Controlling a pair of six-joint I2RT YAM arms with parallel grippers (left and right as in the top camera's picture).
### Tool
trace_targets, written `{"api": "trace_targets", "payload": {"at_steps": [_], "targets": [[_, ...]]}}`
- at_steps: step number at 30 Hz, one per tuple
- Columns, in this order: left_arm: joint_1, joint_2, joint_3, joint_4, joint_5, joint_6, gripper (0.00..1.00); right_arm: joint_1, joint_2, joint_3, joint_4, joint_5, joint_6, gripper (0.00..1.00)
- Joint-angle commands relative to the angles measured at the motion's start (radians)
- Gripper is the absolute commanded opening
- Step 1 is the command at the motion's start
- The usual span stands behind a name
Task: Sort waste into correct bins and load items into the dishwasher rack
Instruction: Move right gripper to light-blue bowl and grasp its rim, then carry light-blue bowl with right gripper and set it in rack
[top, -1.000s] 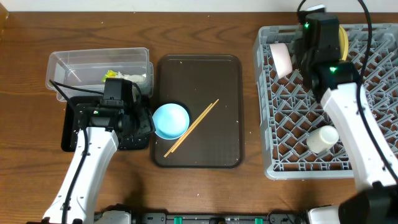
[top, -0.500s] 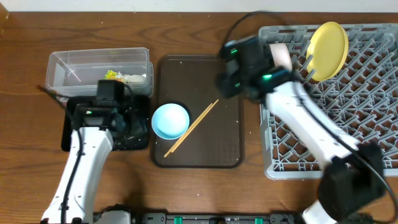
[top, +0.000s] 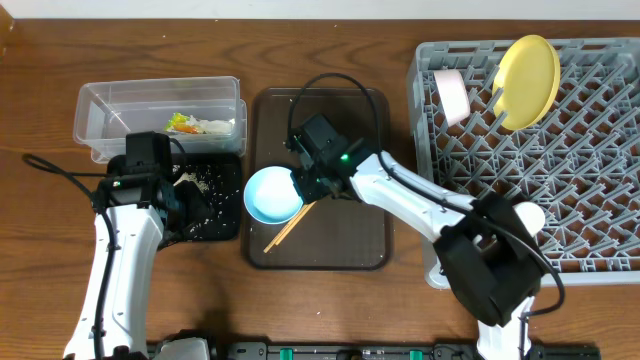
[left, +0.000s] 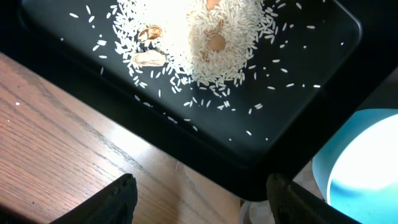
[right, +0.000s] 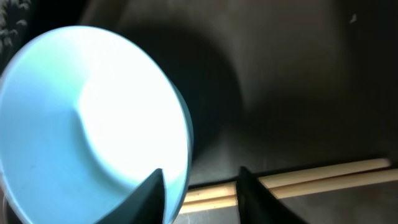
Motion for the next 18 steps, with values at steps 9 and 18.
{"api": "trace_targets", "payload": {"at_steps": [9,18], "targets": [[0.004,-0.011,0.011,-0.005,-0.016,-0.013,0.70,-0.033,-0.003,0.020,0.099,0.012,0.058,0.01],[0.004,-0.011,0.011,-0.004,-0.016,-0.013,0.70,-0.172,-0.241,0.044,0.036,0.200,-0.052,0.01]]}}
